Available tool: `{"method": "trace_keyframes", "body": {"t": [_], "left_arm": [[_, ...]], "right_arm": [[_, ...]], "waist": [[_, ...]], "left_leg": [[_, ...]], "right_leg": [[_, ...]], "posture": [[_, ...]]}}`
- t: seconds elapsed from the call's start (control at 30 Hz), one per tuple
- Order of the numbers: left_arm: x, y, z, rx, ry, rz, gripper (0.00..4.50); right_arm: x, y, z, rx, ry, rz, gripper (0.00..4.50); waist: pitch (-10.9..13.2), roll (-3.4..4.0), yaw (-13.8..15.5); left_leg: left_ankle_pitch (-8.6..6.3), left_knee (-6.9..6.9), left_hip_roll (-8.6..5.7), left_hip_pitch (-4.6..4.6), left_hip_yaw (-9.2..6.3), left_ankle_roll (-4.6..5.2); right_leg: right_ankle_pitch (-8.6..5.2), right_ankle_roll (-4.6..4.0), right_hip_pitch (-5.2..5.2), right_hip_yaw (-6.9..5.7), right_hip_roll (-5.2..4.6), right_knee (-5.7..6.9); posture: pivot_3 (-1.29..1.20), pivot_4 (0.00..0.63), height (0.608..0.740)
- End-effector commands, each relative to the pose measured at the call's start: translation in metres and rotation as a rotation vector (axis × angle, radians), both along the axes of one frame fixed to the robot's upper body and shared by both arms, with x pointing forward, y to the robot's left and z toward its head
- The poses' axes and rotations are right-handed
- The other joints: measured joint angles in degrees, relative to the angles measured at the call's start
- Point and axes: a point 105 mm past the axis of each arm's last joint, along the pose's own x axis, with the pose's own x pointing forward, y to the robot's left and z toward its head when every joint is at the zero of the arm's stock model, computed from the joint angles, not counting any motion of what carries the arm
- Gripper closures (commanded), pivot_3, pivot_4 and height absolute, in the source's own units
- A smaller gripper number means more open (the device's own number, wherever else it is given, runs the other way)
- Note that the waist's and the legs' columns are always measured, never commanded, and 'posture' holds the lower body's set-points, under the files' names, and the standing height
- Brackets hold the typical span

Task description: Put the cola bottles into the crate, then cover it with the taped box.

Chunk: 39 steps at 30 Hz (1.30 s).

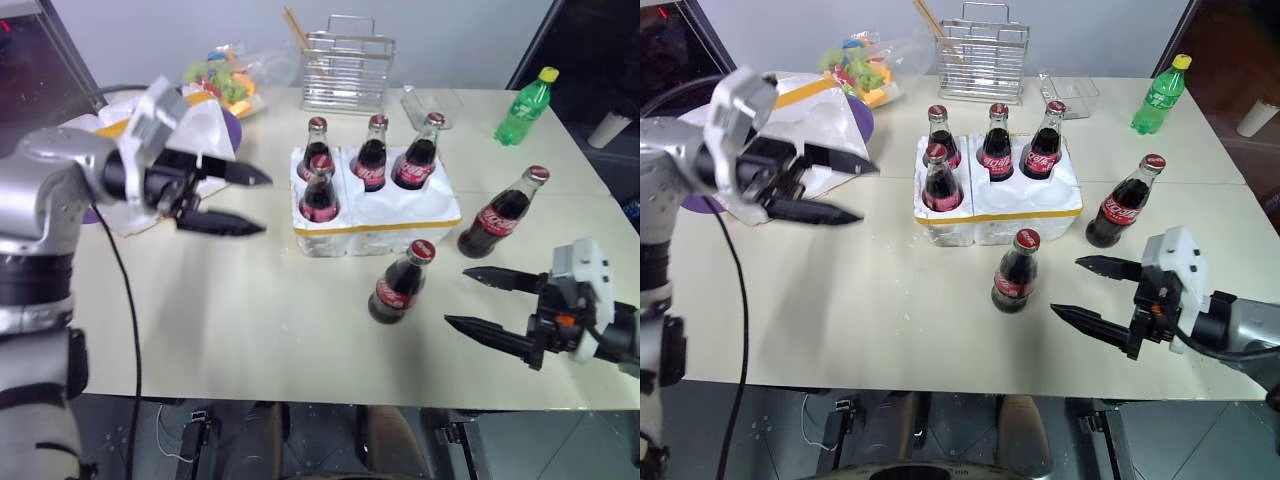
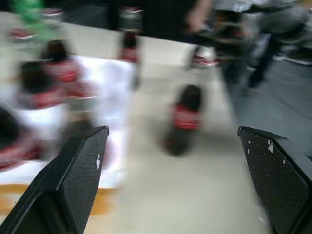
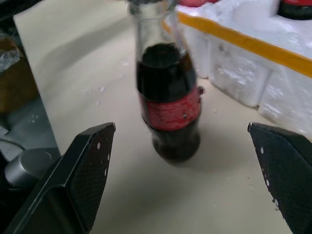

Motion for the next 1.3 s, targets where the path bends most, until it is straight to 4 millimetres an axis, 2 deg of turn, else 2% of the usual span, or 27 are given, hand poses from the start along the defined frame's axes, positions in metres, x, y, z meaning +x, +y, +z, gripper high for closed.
{"method": "trace_keyframes", "body": {"t": [0.03,0.23,0.67,0.73,0.77,0.83,0.87,0.97,1.07,1.17,1.2,1.3], "left_arm": [[-0.016,-0.019,-0.016,0.017,-0.020,-0.052,0.06],[-0.011,-0.037,-0.037,-0.019,-0.026,-0.021,0.06],[-0.005,-0.046,-0.036,-0.056,-0.038,-0.009,0.06],[-0.003,-0.048,-0.035,-0.062,-0.047,-0.006,0.00],[-0.002,-0.048,-0.035,-0.064,-0.051,-0.003,0.00],[-0.001,-0.048,-0.035,-0.066,-0.055,0.000,0.00],[0.000,-0.048,-0.034,-0.067,-0.056,0.003,0.00],[0.001,-0.047,-0.034,-0.071,-0.060,0.012,0.00],[0.004,-0.046,-0.033,-0.079,-0.068,0.027,0.00],[0.006,-0.044,-0.031,-0.093,-0.075,0.047,0.00],[0.007,-0.044,-0.031,-0.095,-0.077,0.050,0.00],[0.006,-0.044,-0.031,-0.104,-0.078,0.057,0.00]], "right_arm": [[0.003,0.015,-0.002,0.024,-0.033,0.046,0.00],[0.023,0.032,-0.015,0.089,-0.019,0.042,0.00],[0.054,0.055,-0.027,0.155,0.002,0.042,0.00],[0.052,0.058,-0.024,0.169,0.006,0.058,0.56],[0.049,0.060,-0.021,0.174,-0.001,0.076,0.84],[0.043,0.062,-0.012,0.191,-0.018,0.108,1.77],[0.040,0.063,-0.005,0.206,-0.029,0.125,1.94],[0.033,0.065,0.016,0.245,-0.069,0.167,1.94],[0.034,0.066,0.053,0.314,-0.141,0.204,1.94],[0.058,0.062,0.098,0.355,-0.260,0.159,1.94],[0.063,0.061,0.105,0.355,-0.278,0.144,1.94],[0.096,0.057,0.124,0.320,-0.345,0.049,1.94]], "waist": [[0.0,-0.02,-0.1],[0.0,-0.07,-0.2],[0.0,-0.04,-0.3],[0.0,-0.04,-0.2],[0.0,-0.04,-0.2],[0.0,-0.04,-0.2],[0.0,-0.04,-0.2],[0.0,-0.01,-0.3],[0.0,0.02,-0.6],[0.1,0.08,-0.7],[0.1,0.08,-0.6],[0.1,0.07,-0.2]], "left_leg": [[0.00,0.04,0.00,0.03,0.00,0.00],[0.01,0.10,0.00,0.03,0.00,0.00],[0.01,0.05,0.00,0.02,0.00,0.00],[0.01,0.06,0.00,0.01,0.01,0.00],[0.01,0.06,0.00,0.01,0.00,0.00],[0.01,0.04,0.00,0.01,0.00,0.00],[0.01,0.02,0.00,0.01,0.00,0.00],[0.01,-0.04,0.00,-0.01,-0.01,0.01],[0.01,-0.02,0.00,-0.03,0.00,0.01],[0.01,0.05,0.00,-0.03,0.02,0.01],[0.01,0.06,0.00,-0.01,0.01,0.01],[0.01,-0.03,0.00,-0.02,-0.01,0.00]], "right_leg": [[-0.01,-0.02,0.06,0.00,0.00,-0.02],[0.01,-0.05,0.07,0.02,0.00,-0.05],[0.01,0.00,0.01,0.02,0.02,-0.01],[0.01,0.00,0.01,0.02,0.02,-0.01],[0.01,0.00,0.01,0.02,0.02,-0.01],[0.02,0.02,0.01,0.02,0.02,-0.01],[0.02,0.03,-0.01,0.01,0.02,-0.01],[0.10,0.18,-0.09,0.01,0.03,0.03],[0.11,0.20,-0.11,0.02,0.03,0.03],[0.04,0.01,-0.11,0.05,0.03,0.03],[0.04,-0.01,-0.10,0.04,0.03,0.03],[0.04,0.01,-0.10,0.02,0.04,0.00]], "posture": [[0.00,0.150,0.739],[0.00,0.150,0.739],[0.00,0.150,0.739],[0.00,0.150,0.739],[0.00,0.150,0.739],[0.00,0.150,0.739],[0.00,0.150,0.739],[0.00,0.150,0.739],[0.00,0.150,0.739],[0.00,0.150,0.739],[0.00,0.150,0.739],[0.00,0.150,0.739]]}}
